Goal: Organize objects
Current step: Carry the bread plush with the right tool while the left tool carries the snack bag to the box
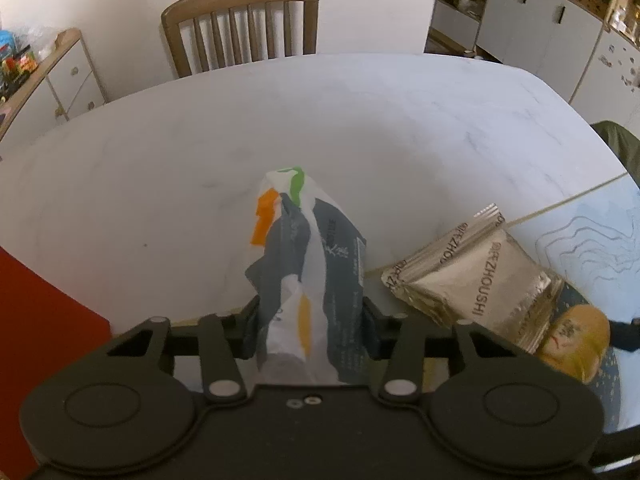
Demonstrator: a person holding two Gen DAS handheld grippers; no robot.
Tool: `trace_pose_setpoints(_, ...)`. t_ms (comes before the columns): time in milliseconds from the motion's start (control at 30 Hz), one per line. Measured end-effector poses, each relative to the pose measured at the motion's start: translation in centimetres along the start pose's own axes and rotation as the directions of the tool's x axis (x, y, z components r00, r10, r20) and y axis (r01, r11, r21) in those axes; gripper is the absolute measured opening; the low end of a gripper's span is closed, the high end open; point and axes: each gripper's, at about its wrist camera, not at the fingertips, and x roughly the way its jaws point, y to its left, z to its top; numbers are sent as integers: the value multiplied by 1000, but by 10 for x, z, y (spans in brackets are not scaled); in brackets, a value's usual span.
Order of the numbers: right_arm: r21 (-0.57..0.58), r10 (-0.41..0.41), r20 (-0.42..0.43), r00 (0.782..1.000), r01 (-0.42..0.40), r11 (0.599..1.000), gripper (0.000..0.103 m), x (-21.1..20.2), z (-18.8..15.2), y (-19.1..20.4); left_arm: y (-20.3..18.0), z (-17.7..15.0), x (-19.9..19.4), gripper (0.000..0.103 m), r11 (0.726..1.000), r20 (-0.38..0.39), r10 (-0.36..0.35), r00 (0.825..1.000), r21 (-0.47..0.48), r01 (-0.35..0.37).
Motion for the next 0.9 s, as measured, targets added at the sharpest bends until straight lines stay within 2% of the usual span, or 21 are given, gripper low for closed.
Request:
trace_pose_setpoints(333, 5, 1, 42, 999, -1, 1000, 76, -26, 2, 7, -5, -2, -31, 41, 999, 42, -33, 999, -23, 34)
trace_pose_setpoints(667, 28, 33, 94, 995, -36, 999, 76, -77, 8, 22, 4, -13, -86, 42, 992, 86, -95, 992, -70, 101)
trace_pose_setpoints(900, 6, 63, 139, 988, -65, 998, 76, -112, 17, 45, 12, -25, -128, 42, 991, 116, -103, 988, -70, 112)
